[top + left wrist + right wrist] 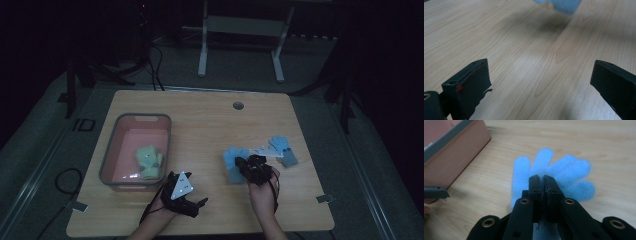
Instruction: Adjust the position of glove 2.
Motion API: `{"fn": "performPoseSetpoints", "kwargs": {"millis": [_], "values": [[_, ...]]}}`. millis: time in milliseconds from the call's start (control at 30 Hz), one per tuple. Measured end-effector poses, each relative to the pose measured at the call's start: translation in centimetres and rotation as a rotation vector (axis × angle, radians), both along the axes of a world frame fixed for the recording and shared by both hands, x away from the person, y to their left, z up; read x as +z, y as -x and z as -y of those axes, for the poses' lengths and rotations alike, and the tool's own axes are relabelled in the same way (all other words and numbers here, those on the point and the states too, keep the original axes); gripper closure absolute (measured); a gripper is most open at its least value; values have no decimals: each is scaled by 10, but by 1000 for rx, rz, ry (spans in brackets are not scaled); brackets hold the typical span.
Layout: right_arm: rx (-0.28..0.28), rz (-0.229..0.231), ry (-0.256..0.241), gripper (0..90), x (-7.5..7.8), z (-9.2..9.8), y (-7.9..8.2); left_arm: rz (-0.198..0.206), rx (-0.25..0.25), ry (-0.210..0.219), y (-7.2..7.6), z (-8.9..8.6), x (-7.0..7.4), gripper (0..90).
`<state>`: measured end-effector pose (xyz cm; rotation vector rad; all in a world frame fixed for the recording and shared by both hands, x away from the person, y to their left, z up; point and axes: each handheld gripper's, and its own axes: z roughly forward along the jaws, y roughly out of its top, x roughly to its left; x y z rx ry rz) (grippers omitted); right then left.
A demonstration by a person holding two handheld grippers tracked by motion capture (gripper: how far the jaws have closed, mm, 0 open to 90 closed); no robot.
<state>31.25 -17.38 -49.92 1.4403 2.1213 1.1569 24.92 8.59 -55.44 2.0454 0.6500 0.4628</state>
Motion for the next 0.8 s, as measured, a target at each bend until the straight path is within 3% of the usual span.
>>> {"fn": "performPoseSetpoints", "kwargs": {"millis": [233,400,467,533,600,667,733,800], "values": [[-12,-39,45,852,-27,0,-3,-6,-7,1,-1,0,-2,29],[-12,-50,71,842,-38,1,-7,-15,-11,0,-1,0,-3,29],[0,-60,114,799,-45,0,-8,-13,-14,-4,-1,1,-4,29],[1,-56,128,770,-47,-1,-9,-14,-14,-3,-1,1,-4,29],[22,-32,195,702,-53,-4,-8,-17,-14,-4,-1,1,-5,29],[32,-22,218,686,-53,-6,-8,-17,-15,-7,0,1,-5,29],[39,-13,233,668,-53,-7,-8,-18,-15,-4,0,0,-5,29],[55,-17,207,634,-54,-3,-11,-18,-15,-4,0,0,-5,29]]}}
